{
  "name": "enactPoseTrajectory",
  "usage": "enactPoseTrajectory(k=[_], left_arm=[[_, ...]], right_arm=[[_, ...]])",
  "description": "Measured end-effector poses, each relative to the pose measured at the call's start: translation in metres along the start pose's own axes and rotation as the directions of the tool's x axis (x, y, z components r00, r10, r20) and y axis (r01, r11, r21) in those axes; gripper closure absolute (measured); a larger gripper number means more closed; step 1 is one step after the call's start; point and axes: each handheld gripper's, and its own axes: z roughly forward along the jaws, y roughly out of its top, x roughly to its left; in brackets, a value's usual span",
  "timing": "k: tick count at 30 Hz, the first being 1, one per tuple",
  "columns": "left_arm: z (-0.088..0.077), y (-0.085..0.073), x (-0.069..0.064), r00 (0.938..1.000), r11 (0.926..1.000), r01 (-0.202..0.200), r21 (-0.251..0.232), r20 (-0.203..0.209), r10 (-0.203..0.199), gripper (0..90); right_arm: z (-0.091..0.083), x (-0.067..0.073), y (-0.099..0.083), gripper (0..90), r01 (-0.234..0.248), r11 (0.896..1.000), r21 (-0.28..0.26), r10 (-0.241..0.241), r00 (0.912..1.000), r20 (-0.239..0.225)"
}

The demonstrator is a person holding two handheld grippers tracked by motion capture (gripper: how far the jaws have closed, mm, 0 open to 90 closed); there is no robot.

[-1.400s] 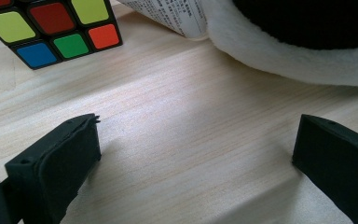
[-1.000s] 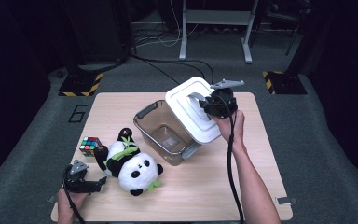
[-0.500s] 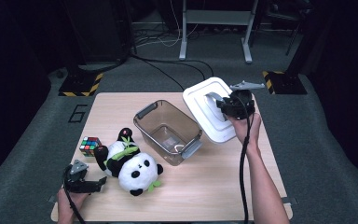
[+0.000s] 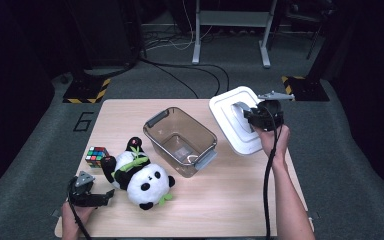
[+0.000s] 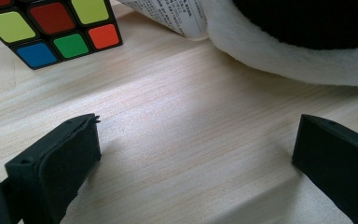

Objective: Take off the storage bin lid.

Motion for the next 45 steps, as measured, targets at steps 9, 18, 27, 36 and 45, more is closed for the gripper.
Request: enactPoseTrajectory(k=[9, 18, 27, 36, 45], left_arm=[[0.000, 0.000, 0.000, 1.0000, 1.0000, 0.000, 0.000, 0.000, 0.000, 0.5], [0.000, 0.000, 0.000, 1.0000, 1.0000, 0.000, 0.000, 0.000, 0.000, 0.5], [0.000, 0.000, 0.000, 1.0000, 1.0000, 0.000, 0.000, 0.000, 0.000, 0.5], [0.000, 0.000, 0.000, 1.0000, 1.0000, 0.000, 0.000, 0.000, 0.000, 0.5], [0.000, 0.000, 0.000, 1.0000, 1.0000, 0.000, 0.000, 0.000, 0.000, 0.5]], right_arm=[[0.009, -0.014, -0.015, 66.8, -0.034, 0.999, 0.027, 0.033, 0.9988, 0.037], [0.025, -0.022, -0.034, 66.7, -0.067, 0.996, 0.065, 0.062, 0.9957, 0.069], [0.042, -0.027, -0.053, 66.7, -0.108, 0.989, 0.098, 0.100, 0.9910, 0.089], [0.057, -0.029, -0.069, 66.7, -0.139, 0.983, 0.122, 0.127, 0.9861, 0.107], [0.074, -0.028, -0.083, 66.7, -0.165, 0.974, 0.155, 0.147, 0.9819, 0.119]])
